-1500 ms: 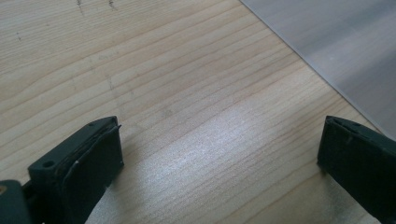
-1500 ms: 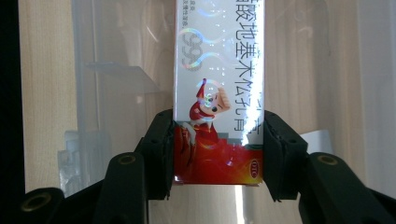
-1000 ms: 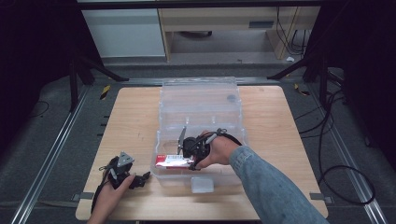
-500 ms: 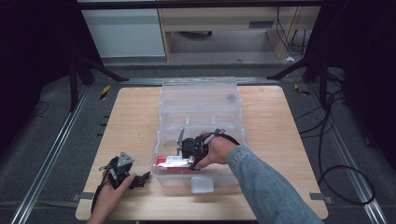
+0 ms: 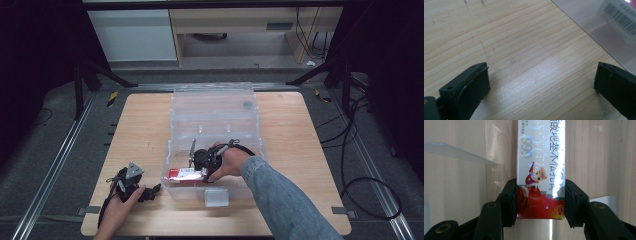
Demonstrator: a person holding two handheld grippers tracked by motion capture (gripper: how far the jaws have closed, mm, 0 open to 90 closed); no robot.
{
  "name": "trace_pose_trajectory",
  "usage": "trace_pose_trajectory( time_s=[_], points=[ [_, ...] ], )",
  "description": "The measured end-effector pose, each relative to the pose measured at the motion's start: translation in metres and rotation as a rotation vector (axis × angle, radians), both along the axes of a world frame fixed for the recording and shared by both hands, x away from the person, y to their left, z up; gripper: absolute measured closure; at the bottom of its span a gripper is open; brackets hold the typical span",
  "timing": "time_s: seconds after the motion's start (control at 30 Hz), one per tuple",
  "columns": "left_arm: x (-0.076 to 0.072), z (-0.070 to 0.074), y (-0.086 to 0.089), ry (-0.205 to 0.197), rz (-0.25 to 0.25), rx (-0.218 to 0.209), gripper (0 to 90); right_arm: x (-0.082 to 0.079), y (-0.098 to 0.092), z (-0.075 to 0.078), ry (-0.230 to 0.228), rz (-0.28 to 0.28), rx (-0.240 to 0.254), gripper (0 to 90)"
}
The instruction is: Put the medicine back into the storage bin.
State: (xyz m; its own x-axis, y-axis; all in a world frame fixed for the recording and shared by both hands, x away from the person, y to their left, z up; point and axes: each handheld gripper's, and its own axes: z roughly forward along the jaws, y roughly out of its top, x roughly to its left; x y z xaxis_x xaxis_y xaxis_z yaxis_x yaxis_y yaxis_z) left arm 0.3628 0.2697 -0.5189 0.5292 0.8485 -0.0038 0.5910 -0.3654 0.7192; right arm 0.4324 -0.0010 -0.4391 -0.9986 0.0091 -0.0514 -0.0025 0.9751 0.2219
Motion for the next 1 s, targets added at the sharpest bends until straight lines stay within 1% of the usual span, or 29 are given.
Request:
trace_pose_trajectory(
  time_s=[0.1, 0.13, 0.17, 0.2, 0.23, 0.27, 0.3, 0.33, 0.37, 0.53, 0.63, 0.7, 1.0],
  points=[
    [0.0, 0.0, 0.0, -0.001, 0.0, -0.001, 0.0, 0.0, 0.0, -0.003, 0.006, -0.004, 0.001, 51.5],
    [0.0, 0.0, 0.0, 0.0, 0.0, 0.0, 0.0, 0.0, 0.0, -0.005, 0.01, -0.004, -0.007, 51.4],
    [0.0, 0.0, 0.0, 0.0, 0.0, 0.0, 0.0, 0.001, 0.0, -0.006, 0.01, 0.0, 0.0, 51.4],
    [0.0, 0.0, 0.0, 0.0, 0.0, 0.0, 0.0, 0.0, 0.001, -0.007, 0.015, -0.011, -0.008, 51.4],
    [0.0, 0.0, 0.0, 0.0, 0.0, 0.0, 0.0, 0.001, 0.001, -0.008, 0.016, -0.003, -0.013, 51.4],
    [0.0, 0.0, 0.0, 0.0, 0.0, 0.0, 0.0, 0.0, 0.002, -0.01, 0.021, -0.008, -0.016, 51.4],
    [0.0, 0.0, 0.0, 0.0, -0.001, 0.0, 0.0, 0.001, 0.002, -0.011, 0.02, 0.006, -0.019, 51.3],
    [0.0, 0.0, 0.0, 0.0, 0.0, 0.0, 0.0, -0.001, 0.003, -0.012, 0.024, -0.013, -0.028, 51.3],
    [0.0, 0.0, 0.0, 0.0, -0.001, 0.0, 0.0, 0.0, 0.003, -0.013, 0.021, -0.005, -0.026, 51.3],
    [0.0, 0.0, 0.0, 0.0, 0.0, 0.0, 0.0, -0.001, 0.003, -0.015, 0.022, -0.006, -0.026, 51.2],
    [0.0, 0.0, 0.0, 0.0, -0.001, 0.0, 0.0, -0.001, 0.004, -0.016, 0.025, -0.015, -0.034, 51.1],
    [0.0, 0.0, 0.0, 0.0, -0.001, 0.0, 0.0, -0.001, 0.004, -0.017, 0.022, -0.008, -0.038, 51.1],
    [0.0, 0.0, 0.0, 0.0, -0.001, 0.0, 0.0, -0.002, 0.006, -0.021, 0.015, -0.022, -0.057, 50.7]
  ],
)
